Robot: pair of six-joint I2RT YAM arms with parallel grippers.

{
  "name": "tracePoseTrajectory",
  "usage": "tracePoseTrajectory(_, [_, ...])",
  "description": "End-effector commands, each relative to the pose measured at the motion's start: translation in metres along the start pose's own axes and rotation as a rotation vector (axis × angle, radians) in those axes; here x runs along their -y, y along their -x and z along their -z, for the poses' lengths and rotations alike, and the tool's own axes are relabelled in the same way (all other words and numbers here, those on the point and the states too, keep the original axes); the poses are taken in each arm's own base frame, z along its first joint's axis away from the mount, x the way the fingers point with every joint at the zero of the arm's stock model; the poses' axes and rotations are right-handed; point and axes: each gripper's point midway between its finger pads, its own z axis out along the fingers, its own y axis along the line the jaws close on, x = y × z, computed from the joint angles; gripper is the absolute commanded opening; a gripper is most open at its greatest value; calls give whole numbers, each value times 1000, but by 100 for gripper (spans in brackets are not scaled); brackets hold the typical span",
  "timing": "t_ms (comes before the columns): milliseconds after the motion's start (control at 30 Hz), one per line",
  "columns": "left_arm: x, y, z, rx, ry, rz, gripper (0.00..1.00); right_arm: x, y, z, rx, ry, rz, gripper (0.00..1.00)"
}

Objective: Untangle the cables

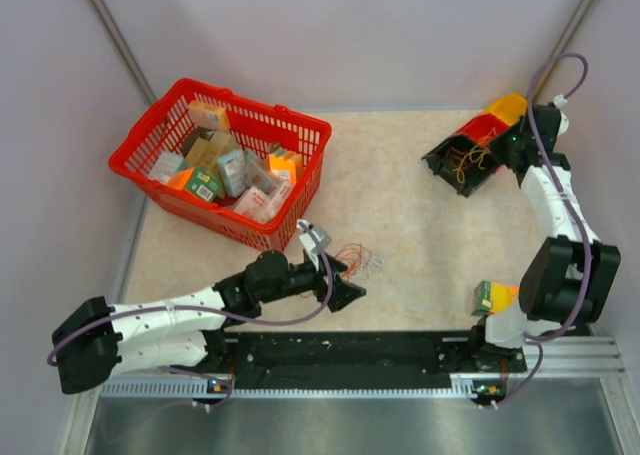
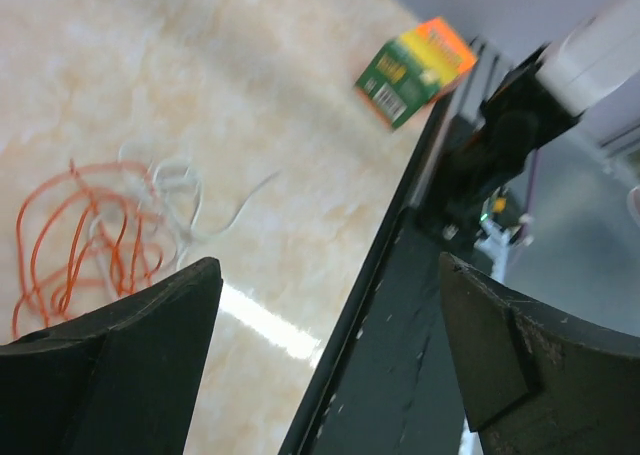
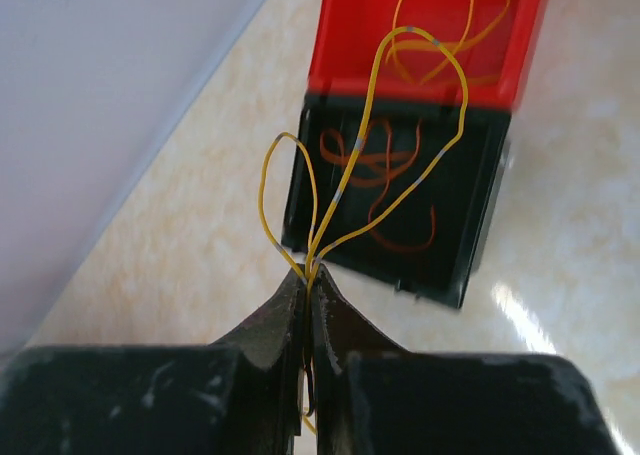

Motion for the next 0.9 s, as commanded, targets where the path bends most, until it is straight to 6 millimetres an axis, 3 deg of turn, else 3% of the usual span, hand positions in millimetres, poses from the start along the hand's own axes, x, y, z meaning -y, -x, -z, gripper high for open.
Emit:
tracePoseTrajectory(0, [-9,-1,13,91,14,-93,93,-28,89,-49,292,56,83,0])
tracePoseTrajectory(100, [0,-4,25,121,-51,-134,93,-40,116,-79,374,76,251,0])
tracePoseTrajectory(233, [-3,-8,30,133,-47,-141,90,-37,139,-112,474,40,409,0])
tracePoseTrajectory(400, [-13,-11,33,144,-1,-130,88,-10,143,-157,484,-90,603,0])
tracePoseTrajectory(467, [-17,-11,33,147,21,-122,88,-6,144,-166,483,-118,681,0])
tracePoseTrajectory(667, [-18,-10,30,161,24,-103,88,11,103,-203,318,-168,878,0])
tracePoseTrajectory(867, [-13,-10,22,149,-3,-97,88,34,67,-195,166,-209,808,0])
